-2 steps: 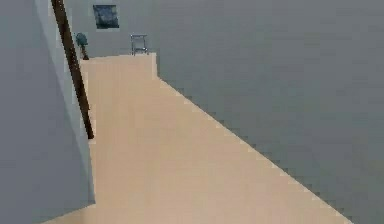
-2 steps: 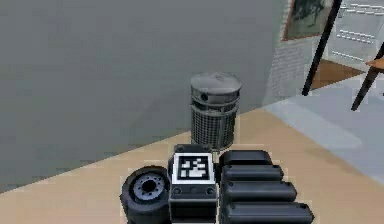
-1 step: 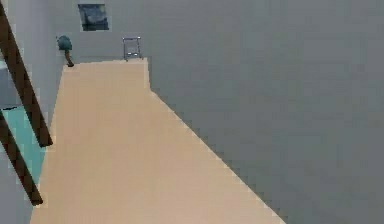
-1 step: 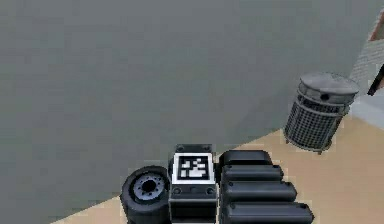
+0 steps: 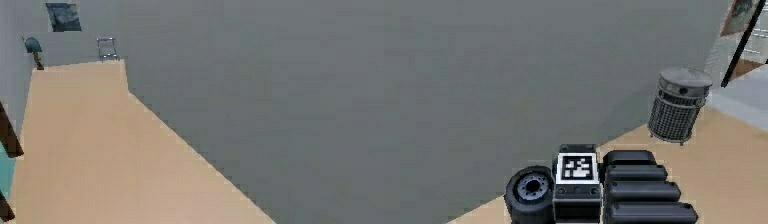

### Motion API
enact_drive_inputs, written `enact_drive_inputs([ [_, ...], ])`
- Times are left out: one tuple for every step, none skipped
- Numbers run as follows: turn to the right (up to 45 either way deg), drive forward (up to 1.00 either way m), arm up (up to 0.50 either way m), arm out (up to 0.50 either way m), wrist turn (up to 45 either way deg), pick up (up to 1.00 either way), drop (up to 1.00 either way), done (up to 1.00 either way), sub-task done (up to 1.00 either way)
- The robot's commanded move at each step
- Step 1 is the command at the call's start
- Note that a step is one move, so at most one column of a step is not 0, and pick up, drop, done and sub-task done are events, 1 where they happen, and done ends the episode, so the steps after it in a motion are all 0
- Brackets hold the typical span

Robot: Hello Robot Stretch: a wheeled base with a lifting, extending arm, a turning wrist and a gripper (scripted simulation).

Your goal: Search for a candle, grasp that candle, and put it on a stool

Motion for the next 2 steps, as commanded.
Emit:
enact_drive_inputs([
  [0.0,0.25,0.00,0.00,0.0,0.00,0.00,0.00,0.00],
  [-27.0,0.00,0.00,0.00,0.0,0.00,0.00,0.00,0.00],
])
